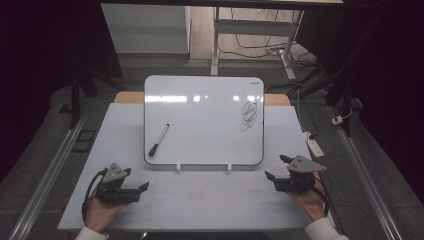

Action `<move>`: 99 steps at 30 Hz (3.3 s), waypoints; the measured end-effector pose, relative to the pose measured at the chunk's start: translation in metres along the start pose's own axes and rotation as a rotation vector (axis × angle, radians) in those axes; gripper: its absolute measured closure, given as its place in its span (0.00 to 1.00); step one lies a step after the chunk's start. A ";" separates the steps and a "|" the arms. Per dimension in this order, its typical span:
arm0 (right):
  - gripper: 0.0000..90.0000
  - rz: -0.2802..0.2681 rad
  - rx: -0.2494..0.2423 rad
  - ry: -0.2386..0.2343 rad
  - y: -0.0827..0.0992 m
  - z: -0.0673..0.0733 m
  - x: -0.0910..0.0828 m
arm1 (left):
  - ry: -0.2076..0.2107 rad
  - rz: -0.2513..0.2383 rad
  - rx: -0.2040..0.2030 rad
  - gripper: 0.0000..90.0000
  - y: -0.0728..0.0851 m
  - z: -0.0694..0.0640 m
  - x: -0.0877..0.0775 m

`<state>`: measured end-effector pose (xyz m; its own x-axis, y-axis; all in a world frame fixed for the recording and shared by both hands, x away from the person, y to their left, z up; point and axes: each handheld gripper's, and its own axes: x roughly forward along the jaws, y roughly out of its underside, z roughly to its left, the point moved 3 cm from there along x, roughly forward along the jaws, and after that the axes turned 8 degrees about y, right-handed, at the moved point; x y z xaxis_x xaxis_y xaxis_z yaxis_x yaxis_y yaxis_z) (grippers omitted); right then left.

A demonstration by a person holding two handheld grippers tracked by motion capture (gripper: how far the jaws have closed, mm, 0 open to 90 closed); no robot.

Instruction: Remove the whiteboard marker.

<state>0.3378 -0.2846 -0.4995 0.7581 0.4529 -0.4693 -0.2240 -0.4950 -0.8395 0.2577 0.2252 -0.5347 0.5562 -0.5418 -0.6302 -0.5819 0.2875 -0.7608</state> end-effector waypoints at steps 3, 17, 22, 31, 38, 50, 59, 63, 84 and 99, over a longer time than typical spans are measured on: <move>0.23 0.003 0.002 -0.001 0.002 0.000 0.001 | -0.008 0.000 0.003 0.19 0.001 0.001 -0.001; 0.23 0.007 -0.005 0.001 0.002 0.002 0.002 | -0.028 0.010 -0.003 0.20 0.003 0.004 -0.004; 0.24 0.007 -0.007 0.009 0.001 0.003 0.002 | -0.044 0.011 0.005 0.19 -0.008 0.005 -0.004; 0.25 0.009 0.006 0.007 -0.002 0.004 0.001 | -0.065 -0.003 0.033 0.20 -0.044 0.005 -0.005; 0.26 0.021 0.002 -0.004 -0.002 0.006 0.003 | -0.069 -0.015 0.080 0.24 -0.074 0.001 0.002; 0.25 0.030 -0.005 -0.005 -0.001 0.007 0.004 | -0.176 -0.008 0.176 0.37 -0.122 0.003 0.029; 0.25 0.041 -0.009 -0.005 0.001 0.009 0.005 | -0.256 0.025 0.217 0.51 -0.137 0.009 0.058; 0.26 0.048 -0.012 -0.004 0.002 0.009 0.006 | -0.277 0.035 0.225 0.62 -0.142 0.013 0.069; 0.26 0.053 -0.010 0.012 0.002 0.009 0.006 | -0.307 0.049 0.296 0.90 -0.145 0.003 0.081; 0.26 0.024 -0.006 0.019 0.002 0.008 0.004 | -0.225 -0.008 0.295 0.90 -0.157 -0.010 0.050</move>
<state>0.3355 -0.2775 -0.5053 0.7641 0.4268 -0.4837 -0.2387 -0.5095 -0.8267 0.3704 0.1449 -0.4453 0.6957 -0.3674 -0.6172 -0.3988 0.5172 -0.7573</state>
